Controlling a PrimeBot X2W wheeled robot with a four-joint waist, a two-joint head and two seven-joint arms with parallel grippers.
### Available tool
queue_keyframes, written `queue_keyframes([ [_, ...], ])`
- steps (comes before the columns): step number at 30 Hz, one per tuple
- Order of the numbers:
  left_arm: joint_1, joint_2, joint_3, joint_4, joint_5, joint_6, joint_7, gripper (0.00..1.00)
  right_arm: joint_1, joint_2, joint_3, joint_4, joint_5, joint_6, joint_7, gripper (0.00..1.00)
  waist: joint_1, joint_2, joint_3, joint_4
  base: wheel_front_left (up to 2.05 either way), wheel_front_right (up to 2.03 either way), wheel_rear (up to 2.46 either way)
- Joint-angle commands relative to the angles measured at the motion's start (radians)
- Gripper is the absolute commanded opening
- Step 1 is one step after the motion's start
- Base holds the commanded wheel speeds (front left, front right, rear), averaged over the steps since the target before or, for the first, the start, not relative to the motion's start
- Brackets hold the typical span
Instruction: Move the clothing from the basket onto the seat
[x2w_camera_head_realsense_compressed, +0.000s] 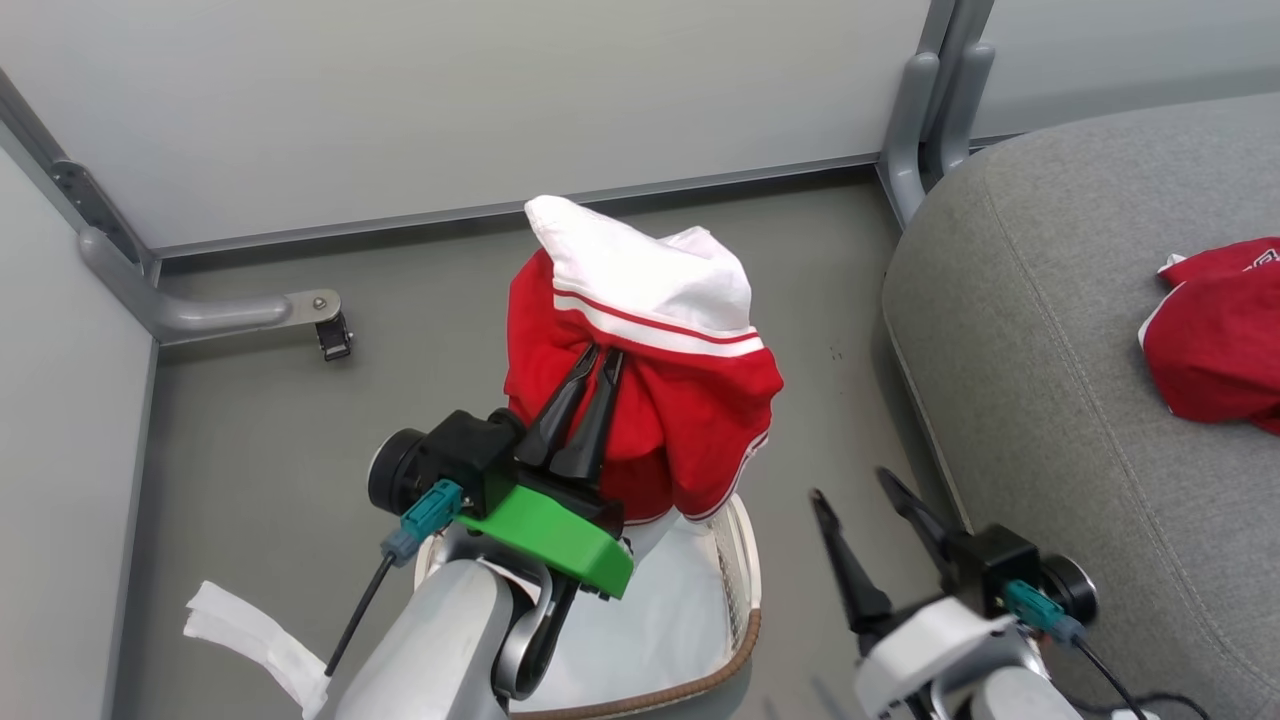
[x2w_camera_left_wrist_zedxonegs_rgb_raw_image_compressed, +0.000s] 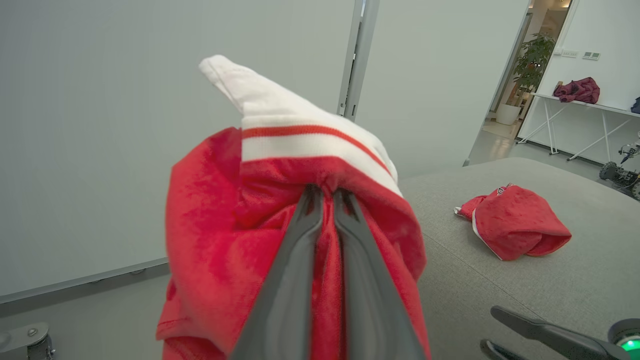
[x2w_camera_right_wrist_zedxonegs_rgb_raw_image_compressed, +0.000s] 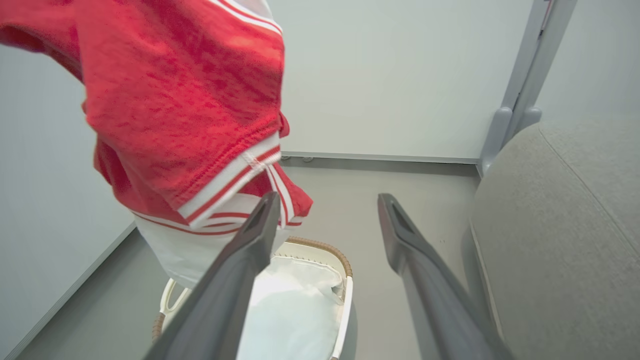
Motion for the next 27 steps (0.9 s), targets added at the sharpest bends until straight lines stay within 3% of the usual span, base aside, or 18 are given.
queue_keyframes([
  [1, 0.011, 0.003, -0.004, -0.002, -0.005, 0.004, -0.004, 0.00, -0.032, -0.004, 0.032, -0.020, 0.000, -0.001, -0.002, 1.00, 0.0001, 0.0000, 0.006, 0.002, 0.00, 0.00, 0.00],
  [7, -0.001, 0.003, -0.031, 0.004, -0.024, 0.007, -0.004, 0.00, -0.145, -0.004, 0.197, -0.072, 0.021, -0.001, -0.002, 1.00, 0.0001, 0.0000, 0.022, 0.017, 0.00, 0.00, 0.00],
  [12, -0.016, 0.003, -0.059, 0.008, -0.041, 0.007, -0.004, 0.00, -0.233, -0.005, 0.301, -0.037, 0.010, -0.001, -0.002, 1.00, 0.0001, 0.0000, 0.031, 0.040, 0.00, 0.00, 0.00],
  [25, -0.036, 0.003, -0.155, 0.003, -0.105, 0.012, -0.004, 0.00, -0.333, -0.004, 0.312, 0.152, -0.071, -0.001, -0.002, 1.00, 0.0001, 0.0000, 0.039, 0.123, 0.00, 0.00, 0.00],
  [27, -0.035, 0.003, -0.167, 0.004, -0.115, 0.013, -0.004, 0.00, -0.338, -0.004, 0.315, 0.170, -0.056, -0.001, -0.002, 0.51, 0.0001, 0.0000, 0.040, 0.133, 0.00, 0.00, 0.00],
])
